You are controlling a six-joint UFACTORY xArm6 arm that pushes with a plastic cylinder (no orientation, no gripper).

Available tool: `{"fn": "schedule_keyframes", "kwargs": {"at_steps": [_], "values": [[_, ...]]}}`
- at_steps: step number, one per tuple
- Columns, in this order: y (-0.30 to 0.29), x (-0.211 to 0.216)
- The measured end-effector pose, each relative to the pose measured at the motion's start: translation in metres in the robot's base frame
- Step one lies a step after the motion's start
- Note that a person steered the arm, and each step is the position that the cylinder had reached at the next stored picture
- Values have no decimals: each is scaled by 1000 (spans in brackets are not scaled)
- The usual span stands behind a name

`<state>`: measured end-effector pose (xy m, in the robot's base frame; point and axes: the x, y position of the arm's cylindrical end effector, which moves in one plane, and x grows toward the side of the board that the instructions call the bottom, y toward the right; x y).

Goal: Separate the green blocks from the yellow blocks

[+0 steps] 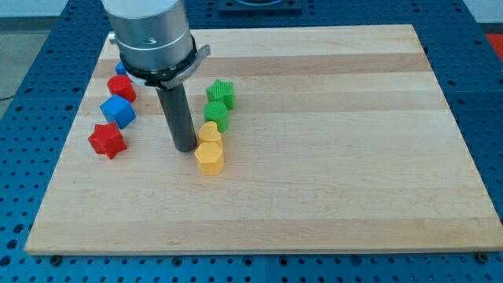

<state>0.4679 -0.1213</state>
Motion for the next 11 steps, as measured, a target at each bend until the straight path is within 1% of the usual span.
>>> {"fn": "schedule_keyframes", "kwargs": {"at_steps": [1,2,4,5,6,8,9,11], "values": [[-14,-24],[5,-33],[52,-7],[68,-5],[65,-20],[26,-59],[24,-65],[-25,-65]]}}
